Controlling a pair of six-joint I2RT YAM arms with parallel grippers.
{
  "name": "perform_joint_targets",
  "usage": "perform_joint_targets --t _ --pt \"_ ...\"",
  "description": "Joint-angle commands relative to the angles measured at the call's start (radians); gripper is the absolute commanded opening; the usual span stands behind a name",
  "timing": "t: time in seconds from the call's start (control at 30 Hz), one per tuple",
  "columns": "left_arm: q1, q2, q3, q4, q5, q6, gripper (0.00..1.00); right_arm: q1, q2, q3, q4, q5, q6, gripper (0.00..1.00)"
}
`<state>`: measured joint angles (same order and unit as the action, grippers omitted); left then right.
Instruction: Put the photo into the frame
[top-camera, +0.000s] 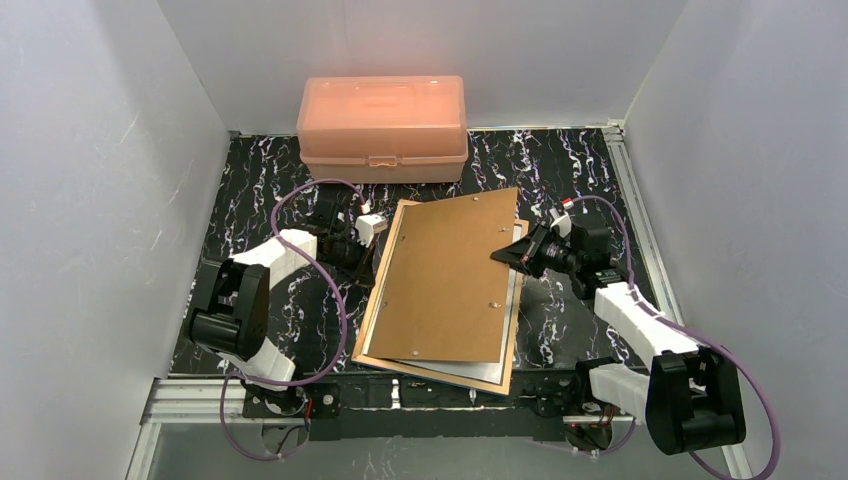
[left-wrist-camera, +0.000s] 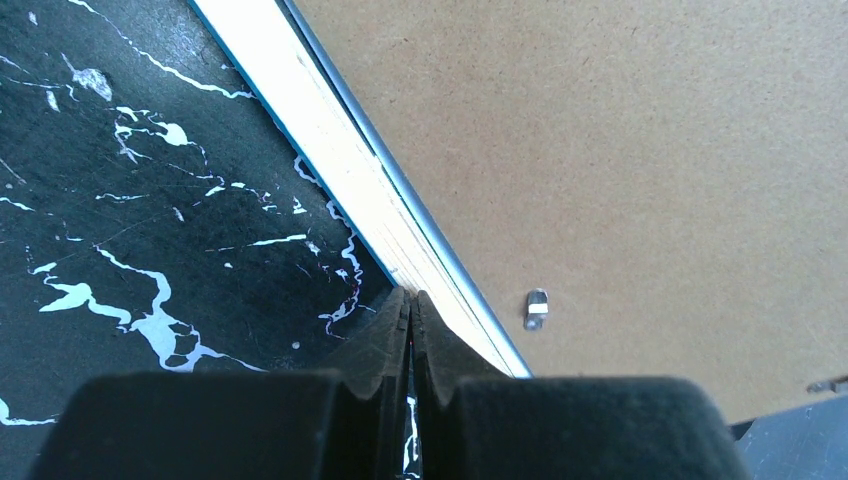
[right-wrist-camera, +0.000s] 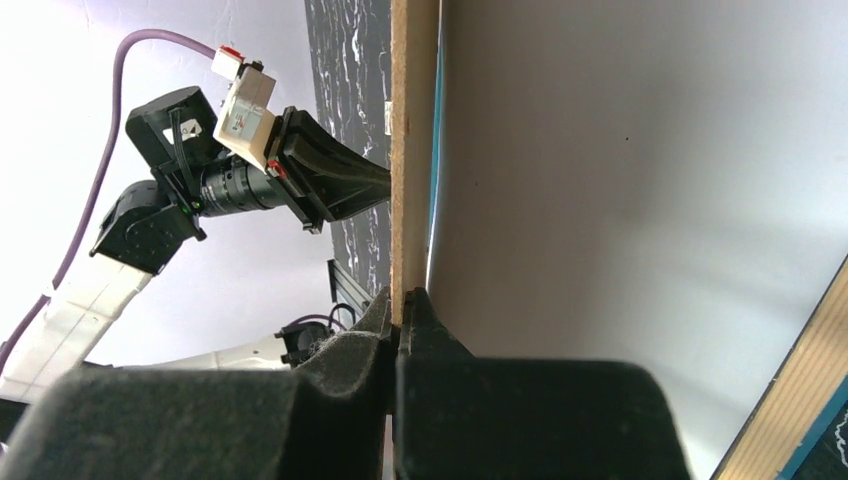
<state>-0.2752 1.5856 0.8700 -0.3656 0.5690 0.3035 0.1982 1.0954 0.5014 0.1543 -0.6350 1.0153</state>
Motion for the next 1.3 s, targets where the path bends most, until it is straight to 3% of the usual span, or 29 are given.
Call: perform_joint_targets --t 0.0,0.67,1.27 --pt "-0.012 0.037 -0.019 -0.100 -0.071 0.027 0.00 -0.010 -0.009 0.078 0.046 -0.018 -0.049 0.01" --pt "-0.013 0.066 -0.004 -0.104 -0.053 0.021 0.00 -0.011 0.035 -0.036 0.222 -0.017 0.092 0.01" --pt "-0.015 0.068 0.003 -0.113 -0.048 0.022 0.00 0.005 0.080 -0.052 0.233 -0.012 0.040 0.01"
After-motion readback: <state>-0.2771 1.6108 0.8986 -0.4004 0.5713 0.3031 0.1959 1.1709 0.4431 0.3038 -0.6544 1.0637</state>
